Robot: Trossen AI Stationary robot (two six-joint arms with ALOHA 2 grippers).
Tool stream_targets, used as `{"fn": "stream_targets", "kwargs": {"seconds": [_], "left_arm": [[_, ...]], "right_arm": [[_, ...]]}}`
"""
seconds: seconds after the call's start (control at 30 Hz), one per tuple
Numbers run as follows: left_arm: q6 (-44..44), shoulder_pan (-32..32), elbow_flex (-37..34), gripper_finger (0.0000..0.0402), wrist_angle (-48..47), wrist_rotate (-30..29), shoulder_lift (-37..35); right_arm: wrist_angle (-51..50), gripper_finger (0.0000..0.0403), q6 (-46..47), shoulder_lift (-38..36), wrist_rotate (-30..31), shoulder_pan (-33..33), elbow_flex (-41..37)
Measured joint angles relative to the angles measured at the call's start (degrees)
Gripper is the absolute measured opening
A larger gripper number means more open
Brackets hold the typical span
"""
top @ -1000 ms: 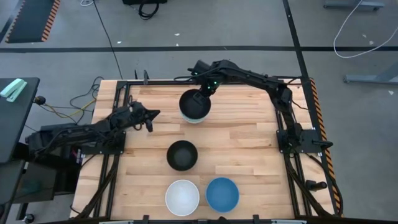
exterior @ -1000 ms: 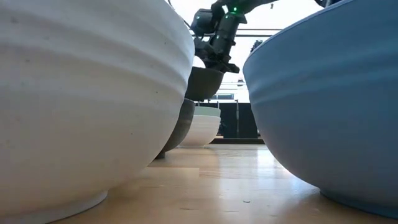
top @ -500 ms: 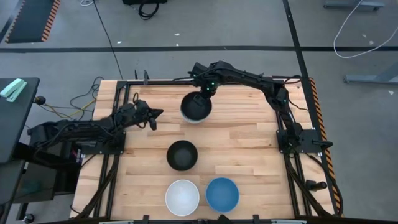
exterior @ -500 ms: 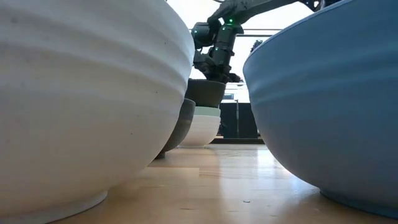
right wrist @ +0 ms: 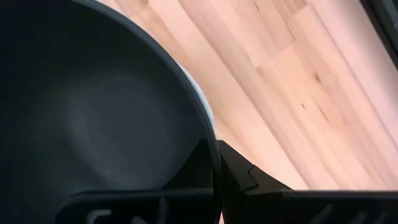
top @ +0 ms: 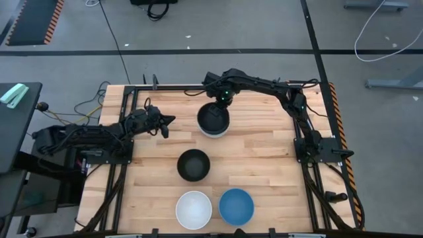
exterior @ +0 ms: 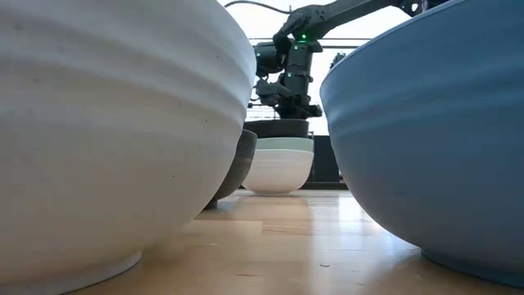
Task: Nest bowls inside each other
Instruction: Stack the right black bowl on top of the light green bowl
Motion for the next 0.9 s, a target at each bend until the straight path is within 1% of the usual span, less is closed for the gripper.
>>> {"fn": "stream_targets", "kwargs": {"seconds": [0.2,0.57,0.9], "left_arm": [[0.0,0.0,0.02,0.003,0.4,0.01,0.65],[-0.01,0.0,0.02,0.0009,0.48,0.05,0.62],[-0.02,0.0,0.02,0.0028,0.47,0.07,0.62]], "right_arm": [[0.85,0.0005,0.02,0.0,-0.21,0.0,-0.61],[2.61,0.0005,-0.06,-0.33,-1.0,0.13,-4.69],[4.32,0.0005,-0.44,-0.3,-0.98,0.15,-5.01]]}}
